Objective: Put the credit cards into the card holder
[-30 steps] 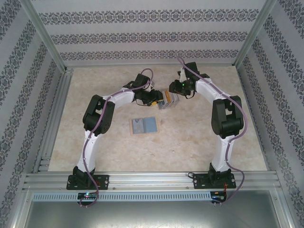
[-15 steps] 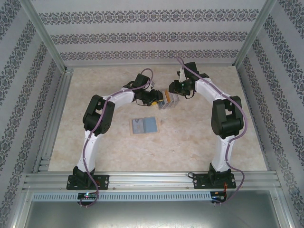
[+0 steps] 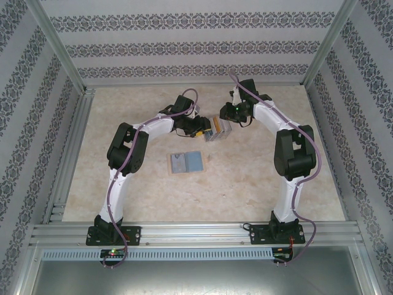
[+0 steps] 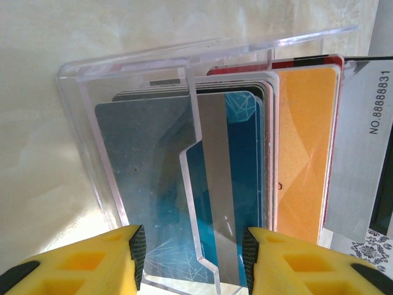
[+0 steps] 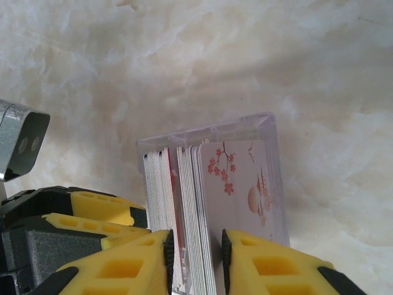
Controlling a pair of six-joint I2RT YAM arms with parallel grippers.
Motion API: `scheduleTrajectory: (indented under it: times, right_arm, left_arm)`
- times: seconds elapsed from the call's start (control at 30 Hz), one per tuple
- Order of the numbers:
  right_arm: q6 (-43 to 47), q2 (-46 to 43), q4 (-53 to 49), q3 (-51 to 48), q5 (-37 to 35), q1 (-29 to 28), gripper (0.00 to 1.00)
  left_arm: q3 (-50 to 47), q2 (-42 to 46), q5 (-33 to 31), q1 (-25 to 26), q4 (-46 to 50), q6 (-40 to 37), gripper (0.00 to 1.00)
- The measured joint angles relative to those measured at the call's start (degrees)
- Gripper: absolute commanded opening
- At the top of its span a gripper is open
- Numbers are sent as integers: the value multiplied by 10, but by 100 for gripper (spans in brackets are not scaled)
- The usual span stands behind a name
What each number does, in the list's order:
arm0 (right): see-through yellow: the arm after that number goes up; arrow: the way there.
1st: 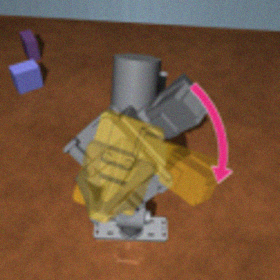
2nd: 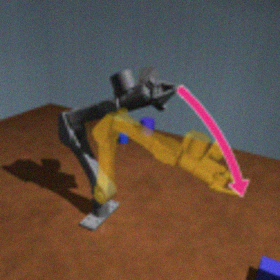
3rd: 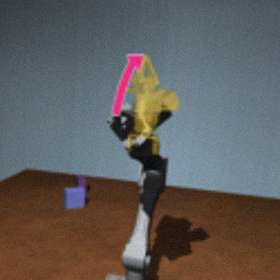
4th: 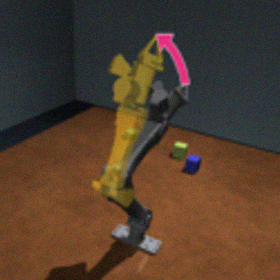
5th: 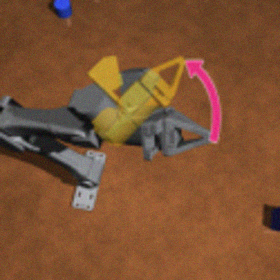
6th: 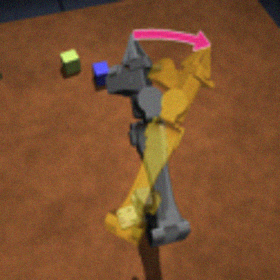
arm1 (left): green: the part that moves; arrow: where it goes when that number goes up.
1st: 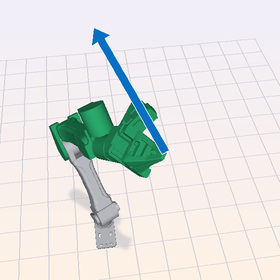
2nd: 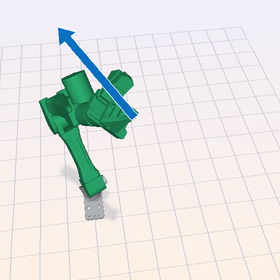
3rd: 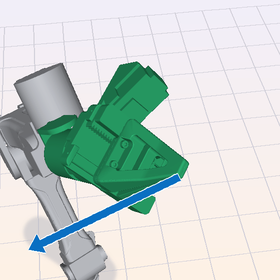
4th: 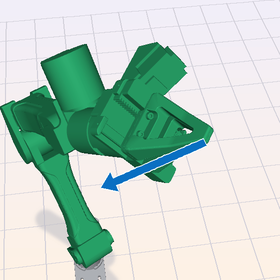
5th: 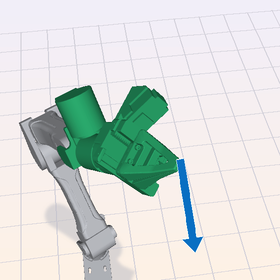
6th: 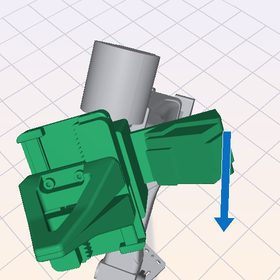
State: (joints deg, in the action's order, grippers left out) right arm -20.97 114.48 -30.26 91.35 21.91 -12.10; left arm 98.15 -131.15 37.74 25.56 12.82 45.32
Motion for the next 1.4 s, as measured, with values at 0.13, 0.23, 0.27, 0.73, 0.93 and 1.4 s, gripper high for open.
scheduleTrajectory:
  times: [0.13,0.23,0.27,0.73,0.93,1.4]
  right_arm:
    - [0,0,-2,0,-1,1,25]
    - [2,0,-5,0,-1,3,22]
    - [3,0,-6,0,-2,3,21]
    - [13,0,-25,7,-33,4,0]
    - [15,-8,-27,7,-43,4,0]
    - [17,-152,-23,-37,-49,4,0]
  left_arm:
    - [0,0,0,0,0,0,48]
    - [0,0,0,0,0,0,47]
    - [0,0,0,0,0,0,48]
    - [0,0,0,0,0,2,48]
    - [-10,6,-1,1,0,2,48]
    - [-103,151,-26,5,7,-3,48]
